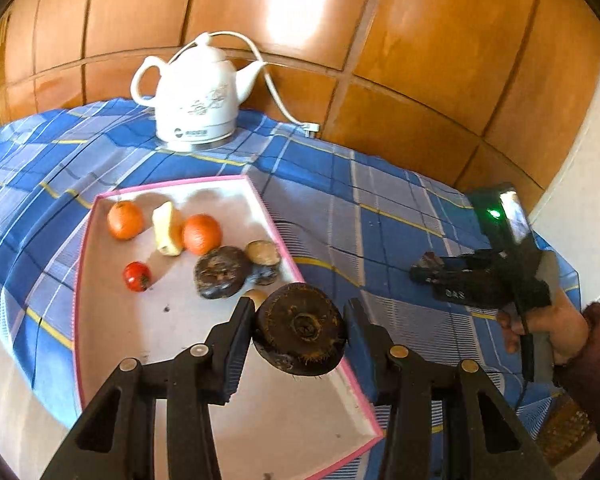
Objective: Organize fruits
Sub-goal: 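Carry the dark slice over the tray with left while right grasps the tuber log, then lower the dark slice into the tray and open the left gripper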
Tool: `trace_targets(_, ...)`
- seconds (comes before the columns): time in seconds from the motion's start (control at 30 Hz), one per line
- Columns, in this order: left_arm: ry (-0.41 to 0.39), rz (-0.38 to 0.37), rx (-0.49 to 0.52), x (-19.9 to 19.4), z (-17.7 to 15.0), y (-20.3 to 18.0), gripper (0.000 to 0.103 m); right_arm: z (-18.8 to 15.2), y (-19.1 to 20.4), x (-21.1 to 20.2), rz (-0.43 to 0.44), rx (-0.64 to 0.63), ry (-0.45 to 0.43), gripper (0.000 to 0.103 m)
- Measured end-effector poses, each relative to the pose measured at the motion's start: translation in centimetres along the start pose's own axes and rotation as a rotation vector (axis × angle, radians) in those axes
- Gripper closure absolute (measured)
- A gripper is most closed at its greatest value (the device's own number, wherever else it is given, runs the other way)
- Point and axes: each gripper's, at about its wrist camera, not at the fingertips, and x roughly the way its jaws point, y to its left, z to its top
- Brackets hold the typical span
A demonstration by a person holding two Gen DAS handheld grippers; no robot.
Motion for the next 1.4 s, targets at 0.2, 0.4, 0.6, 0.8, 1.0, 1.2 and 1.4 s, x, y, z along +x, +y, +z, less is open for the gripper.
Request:
trace_targets(0.2,-0.012,0.039,-0.032,-0.5,-0.3,1.5,0.057,-0.7,3.8,-2.8,-0.018,-0.077,-0.093,0.067)
trace_targets(0.4,-0.034,0.085,-0.062,-1.4,-0.7,3.3,0.057,-1.6,6.6,-3.8,-0.006,-0.076,-0.139,0.067)
trace_targets(0.6,-0.08,0.185,-0.107,-3.3,-0.9,5.5,0.057,-2.9,7.9,-3.8,0.027,-0.034,-0.15,0.067)
trace_targets(0.8,-0.125,0.285,-0.091,-4.9,-0.9,6.3,0.057,-4.1,7.7,-3.1,0.052,0.015,-0.136,0.067)
trace_targets(1.0,-0.166,0.343,-0.012,-5.4,-0.4,4.8,0.057,-4.8,6.9,-2.6,0.071,0.06,-0.129,0.067)
trace_targets(1.2,-0.192,0.354,0.072,-5.5,-0.3,2.9,0.057,-4.9,6.7,-2.5,0.077,0.066,-0.128,0.067)
trace_targets(1.4,-0.214,0.364,0.119,-5.7,-0.2,1.9,0.057,-4.8,6.5,-2.3,0.085,0.071,-0.125,0.067)
